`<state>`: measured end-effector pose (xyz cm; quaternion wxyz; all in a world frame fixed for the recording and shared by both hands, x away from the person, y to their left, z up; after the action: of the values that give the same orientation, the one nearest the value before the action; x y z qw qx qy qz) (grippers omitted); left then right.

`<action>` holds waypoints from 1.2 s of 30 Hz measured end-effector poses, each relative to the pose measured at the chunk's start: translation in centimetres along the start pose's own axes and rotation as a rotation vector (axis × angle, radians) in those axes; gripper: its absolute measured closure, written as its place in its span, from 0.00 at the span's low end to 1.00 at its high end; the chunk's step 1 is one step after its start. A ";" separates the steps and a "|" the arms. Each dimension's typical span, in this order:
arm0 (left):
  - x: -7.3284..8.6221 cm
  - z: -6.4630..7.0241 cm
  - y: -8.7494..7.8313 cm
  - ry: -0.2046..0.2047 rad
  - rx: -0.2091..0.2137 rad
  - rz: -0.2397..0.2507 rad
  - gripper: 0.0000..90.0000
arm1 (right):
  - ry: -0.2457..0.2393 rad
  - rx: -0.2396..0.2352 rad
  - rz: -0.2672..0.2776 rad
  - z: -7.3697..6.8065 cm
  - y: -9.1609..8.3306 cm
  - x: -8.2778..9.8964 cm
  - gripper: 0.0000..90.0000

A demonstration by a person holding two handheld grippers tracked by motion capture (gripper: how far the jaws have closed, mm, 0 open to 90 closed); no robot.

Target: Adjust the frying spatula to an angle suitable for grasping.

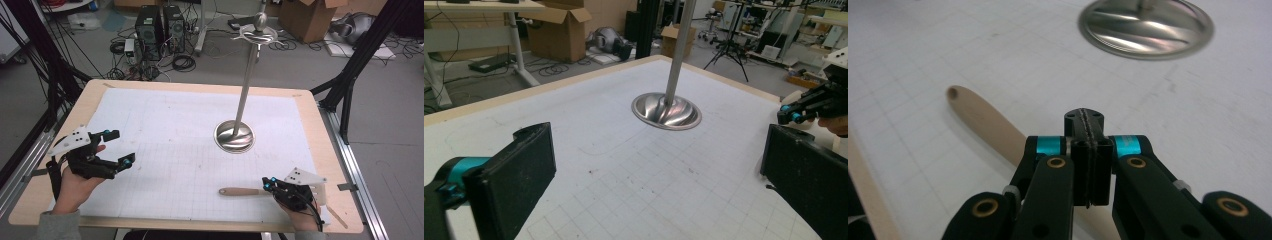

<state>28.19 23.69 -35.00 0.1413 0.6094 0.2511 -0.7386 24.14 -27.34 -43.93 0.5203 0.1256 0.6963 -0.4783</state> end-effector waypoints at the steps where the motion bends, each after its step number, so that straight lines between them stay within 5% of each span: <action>1: 0.0 0.0 0.0 0.000 0.001 -0.001 0.02 | -0.005 -0.018 0.004 -0.4 0.1 -0.1 1.00; 7: 0.1 -0.1 0.0 -0.004 -0.003 -0.001 0.02 | -0.056 -0.072 0.009 -1.7 0.8 -0.4 1.00; 23: 0.2 -0.2 -0.1 -0.011 -0.004 -0.001 0.02 | -0.063 -0.107 -0.051 -4.3 1.6 0.2 1.00; 36: 0.3 -0.3 -0.2 -0.012 -0.009 -0.001 0.02 | -0.114 -0.107 -0.125 -5.1 2.8 1.2 1.00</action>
<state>28.27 24.03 -35.29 0.1452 0.6042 0.2537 -0.7413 22.45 -22.16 -46.43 0.5340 0.0267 0.6967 -0.4783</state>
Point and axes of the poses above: each handheld gripper's, and its own axes: y roughly forward along the jaws, x roughly out of its underside, z roughly to its right, the point moved 2 cm from there along y, roughly forward along the jaws, and after that the axes turned 7 degrees about x, right-handed, at the moved point
